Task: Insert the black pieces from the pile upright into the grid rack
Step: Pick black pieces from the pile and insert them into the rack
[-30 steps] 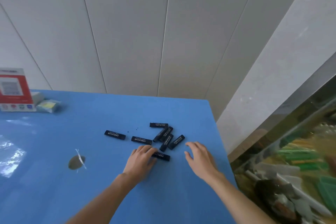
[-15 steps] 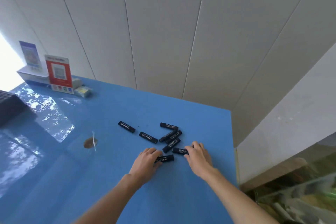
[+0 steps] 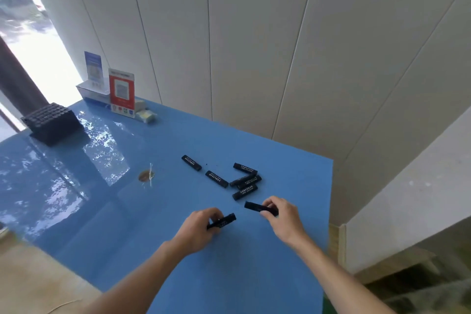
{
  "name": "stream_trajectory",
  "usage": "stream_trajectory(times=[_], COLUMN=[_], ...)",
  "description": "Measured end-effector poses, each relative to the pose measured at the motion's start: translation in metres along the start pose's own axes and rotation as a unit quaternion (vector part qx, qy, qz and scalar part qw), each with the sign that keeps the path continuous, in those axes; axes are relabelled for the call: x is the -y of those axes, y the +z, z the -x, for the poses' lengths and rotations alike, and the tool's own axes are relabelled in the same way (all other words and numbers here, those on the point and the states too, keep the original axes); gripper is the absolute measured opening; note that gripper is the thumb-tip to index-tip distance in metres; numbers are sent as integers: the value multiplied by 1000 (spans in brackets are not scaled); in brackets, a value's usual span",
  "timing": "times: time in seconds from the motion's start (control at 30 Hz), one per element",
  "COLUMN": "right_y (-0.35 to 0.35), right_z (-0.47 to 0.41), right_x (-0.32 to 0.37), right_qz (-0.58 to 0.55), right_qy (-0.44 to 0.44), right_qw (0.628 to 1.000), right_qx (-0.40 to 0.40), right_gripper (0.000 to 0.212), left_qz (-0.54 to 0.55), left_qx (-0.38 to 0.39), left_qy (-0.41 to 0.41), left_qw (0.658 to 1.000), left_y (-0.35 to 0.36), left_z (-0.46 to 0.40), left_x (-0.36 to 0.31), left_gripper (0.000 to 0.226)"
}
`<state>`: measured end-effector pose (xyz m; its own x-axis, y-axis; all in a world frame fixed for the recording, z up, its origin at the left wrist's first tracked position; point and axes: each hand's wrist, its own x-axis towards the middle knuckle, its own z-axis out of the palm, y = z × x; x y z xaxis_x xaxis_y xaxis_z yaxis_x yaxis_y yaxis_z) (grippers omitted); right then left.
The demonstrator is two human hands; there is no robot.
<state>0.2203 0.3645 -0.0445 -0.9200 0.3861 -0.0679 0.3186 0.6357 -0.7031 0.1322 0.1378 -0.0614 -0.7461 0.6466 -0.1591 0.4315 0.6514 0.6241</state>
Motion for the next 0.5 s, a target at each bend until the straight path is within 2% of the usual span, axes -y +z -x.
stream_trajectory(times=[0.1, 0.2, 0.4, 0.5], right_y=[11, 26, 47, 64], right_z=[12, 23, 45, 49], right_x=[13, 28, 77, 112], right_qz=[-18, 10, -21, -38], right_qy=[-24, -40, -36, -32], right_qw=[1000, 999, 998, 996], right_qx=[7, 22, 50, 67], right_gripper=[10, 28, 8, 8], left_qz=[19, 31, 58, 64], left_qx=[-16, -33, -56, -60], left_qy=[-20, -36, -49, -39], left_qw=[999, 998, 996, 995], left_y=[-3, -9, -32, -54], left_z=[22, 43, 74, 90], left_x=[7, 18, 45, 64], left_gripper=[18, 23, 33, 38])
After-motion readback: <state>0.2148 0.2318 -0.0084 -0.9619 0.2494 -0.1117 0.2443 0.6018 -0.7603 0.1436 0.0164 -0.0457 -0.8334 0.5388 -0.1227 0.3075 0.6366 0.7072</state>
